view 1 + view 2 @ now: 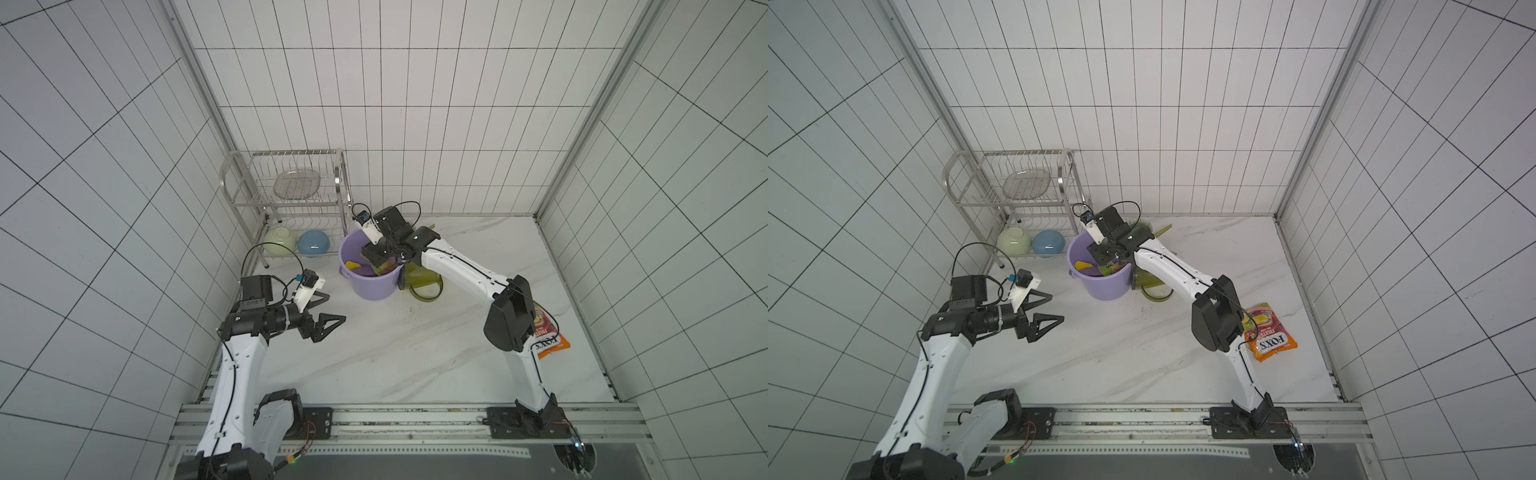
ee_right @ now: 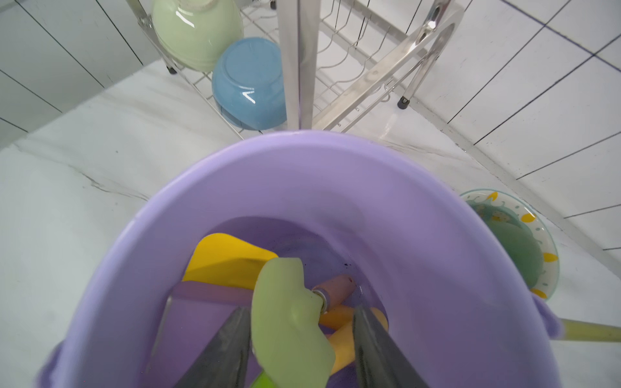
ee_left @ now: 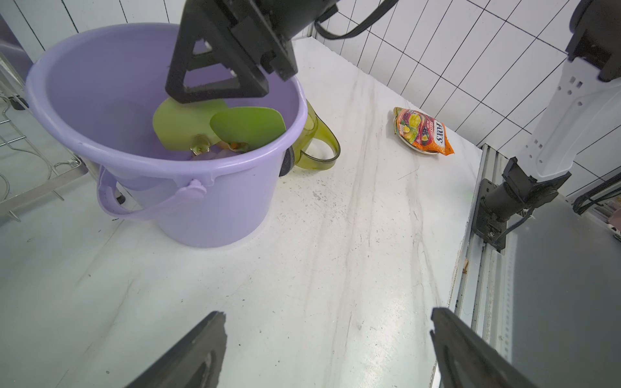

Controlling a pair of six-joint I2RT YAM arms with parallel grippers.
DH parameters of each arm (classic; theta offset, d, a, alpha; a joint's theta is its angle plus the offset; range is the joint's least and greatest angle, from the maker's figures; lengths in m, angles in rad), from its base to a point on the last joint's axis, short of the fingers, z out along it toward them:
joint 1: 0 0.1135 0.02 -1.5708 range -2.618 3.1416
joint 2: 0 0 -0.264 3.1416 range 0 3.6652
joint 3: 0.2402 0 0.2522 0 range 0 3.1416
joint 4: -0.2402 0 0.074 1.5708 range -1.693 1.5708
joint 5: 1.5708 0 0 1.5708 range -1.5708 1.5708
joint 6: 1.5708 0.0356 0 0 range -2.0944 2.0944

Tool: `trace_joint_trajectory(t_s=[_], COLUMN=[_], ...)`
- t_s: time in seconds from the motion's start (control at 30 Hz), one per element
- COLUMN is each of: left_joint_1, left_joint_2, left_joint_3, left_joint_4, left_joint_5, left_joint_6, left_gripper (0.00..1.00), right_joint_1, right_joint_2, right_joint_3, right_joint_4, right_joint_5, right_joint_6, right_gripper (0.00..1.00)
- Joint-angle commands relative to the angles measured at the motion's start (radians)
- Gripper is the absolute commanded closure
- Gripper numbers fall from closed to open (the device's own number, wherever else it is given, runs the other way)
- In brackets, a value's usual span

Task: Organize the gardening tools
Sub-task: Place the gardening tool in the container, then adjust the gardening tool at the center of the board.

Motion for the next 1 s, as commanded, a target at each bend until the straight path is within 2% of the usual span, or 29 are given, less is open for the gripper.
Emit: trace_joint_trajectory(t_s=[0.0,0.13,0.27,0.4,0.6,0.77,0.97], left_joint_1=[0.006,0.004,0.005,0.005,0.004,0.004,0.004], left_joint_2=[-0.003,0.002,0.011,0.021,0.025,0.026,0.026], left_joint_3=[0.012,0.012,0.014,0.019,0.022,0.018,0.015], left_joint_4=[0.02,0.025,0.034,0.042,0.042,0.037,0.036], left_joint_5=[-0.007,-0.009,-0.001,0.009,0.018,0.015,0.019], left_joint_6=[-0.003,-0.003,-0.003,-0.009,-0.007,0.001,0.004], left_gripper=[0.04,0.04,0.04,0.04,0.04,0.04,0.04], right_joint_1=[-0.002,-0.033,-0.098,-0.2,-0.356,-0.523,-0.689], right_joint_2=[-0.156,-0.272,-0.383,-0.476,-0.599,-0.626,-0.577], right_joint_3=[-0.014,-0.119,-0.268,-0.447,-0.695,-0.866,-1.021], right_joint_4=[-0.024,-0.02,0.013,0.098,0.218,0.319,0.496], right_joint_5=[-0.009,-0.031,-0.097,-0.225,-0.32,-0.509,-0.73], right_joint_6=[0.055,0.154,0.297,0.421,0.509,0.572,0.641], right_gripper=[0.4,0.36,0.36,0.38,0.39,0.39,0.38])
